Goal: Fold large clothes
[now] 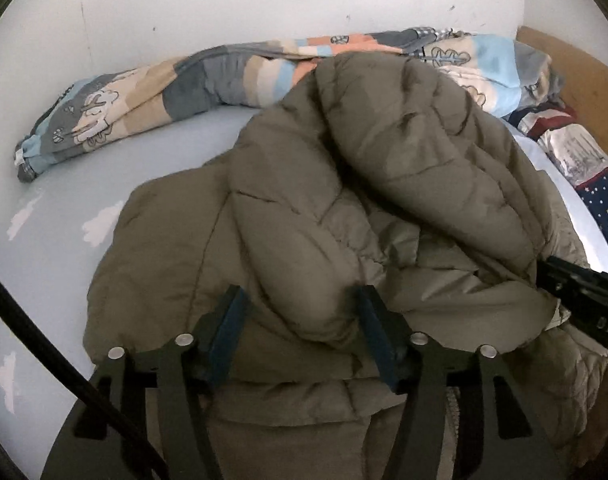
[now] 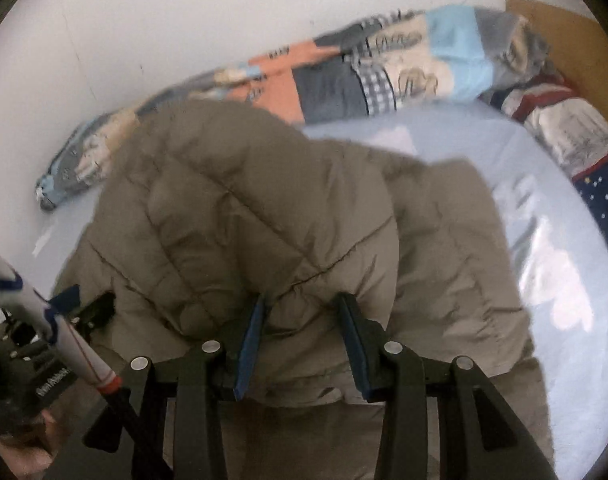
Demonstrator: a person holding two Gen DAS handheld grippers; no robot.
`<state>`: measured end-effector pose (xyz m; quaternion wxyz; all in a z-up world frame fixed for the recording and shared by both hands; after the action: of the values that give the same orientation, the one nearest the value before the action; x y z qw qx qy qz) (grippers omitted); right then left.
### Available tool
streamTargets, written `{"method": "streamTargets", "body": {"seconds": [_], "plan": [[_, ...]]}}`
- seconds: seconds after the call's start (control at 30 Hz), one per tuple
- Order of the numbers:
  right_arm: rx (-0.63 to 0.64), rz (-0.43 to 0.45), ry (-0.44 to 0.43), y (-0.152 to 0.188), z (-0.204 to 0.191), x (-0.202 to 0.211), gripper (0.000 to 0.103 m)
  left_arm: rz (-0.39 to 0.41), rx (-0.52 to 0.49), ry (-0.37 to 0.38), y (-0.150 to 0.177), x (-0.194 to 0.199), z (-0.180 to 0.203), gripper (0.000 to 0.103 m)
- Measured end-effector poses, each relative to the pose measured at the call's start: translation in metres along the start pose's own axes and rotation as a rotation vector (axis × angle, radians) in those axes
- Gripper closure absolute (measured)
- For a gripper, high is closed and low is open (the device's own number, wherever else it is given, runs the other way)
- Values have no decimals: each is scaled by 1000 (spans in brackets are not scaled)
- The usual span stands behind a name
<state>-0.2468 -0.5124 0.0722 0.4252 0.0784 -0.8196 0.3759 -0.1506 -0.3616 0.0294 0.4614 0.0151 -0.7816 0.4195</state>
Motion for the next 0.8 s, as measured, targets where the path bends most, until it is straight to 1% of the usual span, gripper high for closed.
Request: {"method": "streamTargets", "body": {"seconds": [0.07, 0.1, 0.17, 0.27, 0.3, 0.4, 0.5, 0.57, 0.63, 0.7, 0.8], "plan": [[-12, -35, 2, 1, 5, -12, 60, -19, 5, 15, 1, -5, 0, 41], [-17, -41, 2, 1, 6, -15, 60, -20, 27, 32, 1, -7, -2, 41], [-17, -43, 10, 1, 7, -19, 60, -15, 38, 36, 2, -4, -4, 41], [-3, -30, 36, -2, 2, -8, 59, 12, 16, -1, -4, 16, -2, 41], [-10, -26, 33, -2, 0, -3, 58, 40, 15, 7, -7, 28, 0, 41], [-52, 6, -31, -7, -7, 32, 58, 89, -3, 20, -11, 58, 4, 41], [-71, 25, -63, -3, -11, 66, 56, 114, -18, 23, -5, 85, 7, 41], [-95, 27, -101, 7, -10, 91, 54, 117, -11, 42, 7, 103, 6, 41], [-106, 16, -109, 17, -8, 108, 54, 112, -1, 49, 24, 122, 4, 41], [-104, 20, -132, 35, -7, 133, 54, 106, 11, 51, 37, 136, 0, 41], [-95, 21, -126, 66, 0, 160, 54, 96, 47, 52, 66, 160, -1, 39]]}}
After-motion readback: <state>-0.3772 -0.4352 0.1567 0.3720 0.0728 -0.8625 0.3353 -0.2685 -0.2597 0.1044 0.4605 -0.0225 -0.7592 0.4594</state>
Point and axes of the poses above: each gripper's, at about its wrist camera, not at the fingertips, and x roughly against the way its jaws point, z to its right, y to its underside, the point moved 5 cm from there along -x, roughly the way its jaws point, and after that the axes turned 14 degrees about -x, right-handed, at the moved point
